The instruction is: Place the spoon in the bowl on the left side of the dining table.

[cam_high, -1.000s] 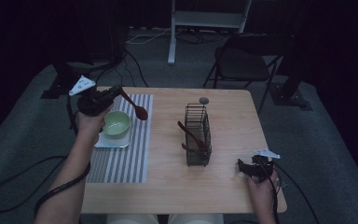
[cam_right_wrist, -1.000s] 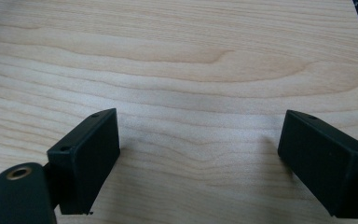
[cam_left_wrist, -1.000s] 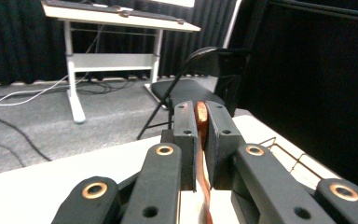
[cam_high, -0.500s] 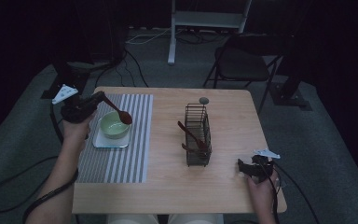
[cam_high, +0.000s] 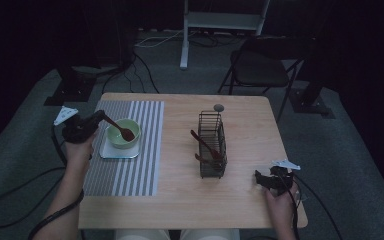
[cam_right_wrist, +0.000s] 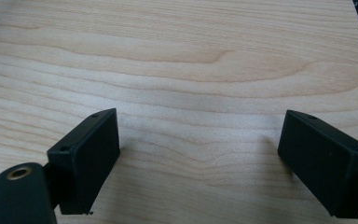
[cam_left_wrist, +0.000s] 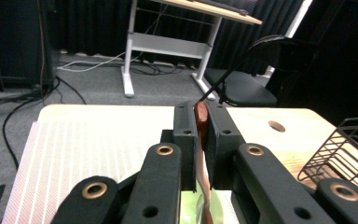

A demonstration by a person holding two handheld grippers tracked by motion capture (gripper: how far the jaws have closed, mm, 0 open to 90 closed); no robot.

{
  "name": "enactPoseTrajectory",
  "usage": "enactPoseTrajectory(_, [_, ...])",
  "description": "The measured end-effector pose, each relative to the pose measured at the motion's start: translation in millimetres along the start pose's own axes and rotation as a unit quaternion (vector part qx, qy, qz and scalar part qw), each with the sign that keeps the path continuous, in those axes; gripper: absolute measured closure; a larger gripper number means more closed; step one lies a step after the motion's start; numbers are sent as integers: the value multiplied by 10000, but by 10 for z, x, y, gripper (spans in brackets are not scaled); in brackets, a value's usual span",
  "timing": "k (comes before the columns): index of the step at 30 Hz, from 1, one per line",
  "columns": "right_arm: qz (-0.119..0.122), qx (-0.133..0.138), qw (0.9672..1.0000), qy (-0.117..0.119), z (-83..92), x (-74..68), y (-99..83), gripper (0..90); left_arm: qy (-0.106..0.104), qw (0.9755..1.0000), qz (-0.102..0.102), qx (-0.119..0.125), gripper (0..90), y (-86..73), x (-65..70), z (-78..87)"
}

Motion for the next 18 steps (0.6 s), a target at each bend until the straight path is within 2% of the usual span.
enactPoseTrajectory(2, [-1, 0, 10000, -1, 0, 0, 0, 119, 16, 9999, 118, 24, 839, -57, -30, 16])
enactPoseTrajectory(9, [0, 0, 10000, -1, 0, 0, 0, 119, 114, 9997, 194, -2, 838, -294, -83, 123])
enactPoseTrajectory(14, [1, -1, 10000, -1, 0, 0, 0, 119, 110, 9993, 370, -19, 838, -443, -132, 217])
enactPoseTrajectory(18, [0, 0, 10000, -1, 0, 0, 0, 119, 114, 9994, 312, -84, 838, -537, -139, 283])
Point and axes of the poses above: each handheld gripper's, and its own axes: z roughly backward along the jaws, y roughly out of its top, x roughly to its right, the point moved 2 cm from there along -z, roughly forward along the jaws, and after that the axes turned 3 degrees about -z, right-handed, at the moved point
